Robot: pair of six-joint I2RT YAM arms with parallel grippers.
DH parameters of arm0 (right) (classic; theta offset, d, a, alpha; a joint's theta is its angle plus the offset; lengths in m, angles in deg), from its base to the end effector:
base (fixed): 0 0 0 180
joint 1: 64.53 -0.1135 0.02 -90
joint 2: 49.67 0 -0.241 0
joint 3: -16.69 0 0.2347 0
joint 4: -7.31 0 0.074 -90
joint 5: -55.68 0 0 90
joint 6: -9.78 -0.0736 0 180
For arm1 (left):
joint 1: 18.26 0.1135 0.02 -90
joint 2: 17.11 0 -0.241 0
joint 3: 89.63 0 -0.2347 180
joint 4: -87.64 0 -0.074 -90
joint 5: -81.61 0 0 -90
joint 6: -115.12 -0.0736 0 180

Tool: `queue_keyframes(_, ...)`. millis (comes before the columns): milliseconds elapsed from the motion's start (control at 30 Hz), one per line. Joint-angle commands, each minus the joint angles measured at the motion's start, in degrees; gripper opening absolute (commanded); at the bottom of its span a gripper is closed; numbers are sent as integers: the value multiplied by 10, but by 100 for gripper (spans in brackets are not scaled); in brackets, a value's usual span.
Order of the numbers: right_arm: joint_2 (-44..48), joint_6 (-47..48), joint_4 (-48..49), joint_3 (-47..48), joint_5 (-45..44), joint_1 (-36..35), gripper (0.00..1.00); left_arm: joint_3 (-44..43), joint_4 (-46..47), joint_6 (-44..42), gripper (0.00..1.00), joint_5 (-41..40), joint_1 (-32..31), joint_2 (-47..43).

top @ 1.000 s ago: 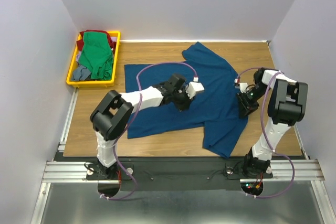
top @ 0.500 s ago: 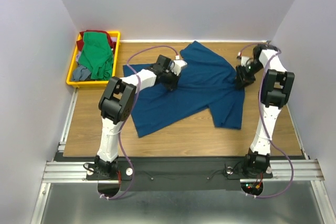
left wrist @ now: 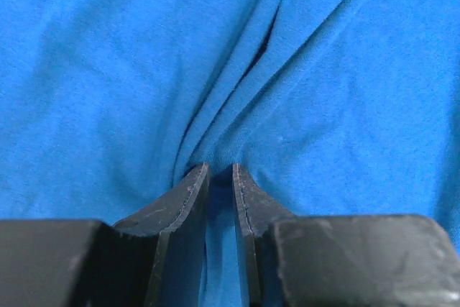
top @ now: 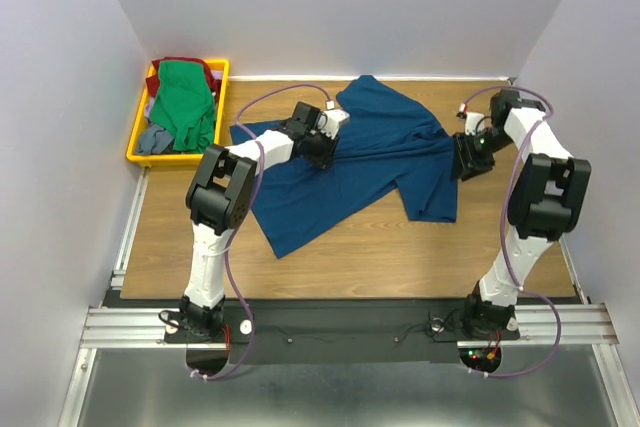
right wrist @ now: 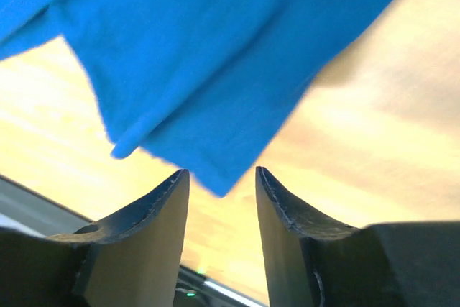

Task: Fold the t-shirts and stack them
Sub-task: Flatten the tshirt out

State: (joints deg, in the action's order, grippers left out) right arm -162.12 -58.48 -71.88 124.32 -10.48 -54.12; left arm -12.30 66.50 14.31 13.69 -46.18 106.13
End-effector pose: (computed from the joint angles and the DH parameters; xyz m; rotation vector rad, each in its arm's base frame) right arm 0.3601 -0.0359 0.1760 -0.3157 2.8607 0.5421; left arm 0.4094 -0.2483 0.1380 0.9511 2.1002 -0.5963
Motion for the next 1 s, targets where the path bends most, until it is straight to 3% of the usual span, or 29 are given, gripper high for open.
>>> queue_keyframes(0, 29, -30, 36, -73, 18, -4, 47, 26, -1, 9, 32, -13, -9, -34)
queue_keyframes(233, 33, -67, 69, -122, -29, -22, 40, 49, 10, 11, 32, -19, -11, -41)
queue_keyframes(767, 57, -84, 86, -194, -60, -44, 41, 54, 12, 13, 32, -27, -12, -36)
queue_keyframes(967, 50, -80, 88, -202, -62, -46, 28, 56, 12, 14, 32, -33, -11, -31)
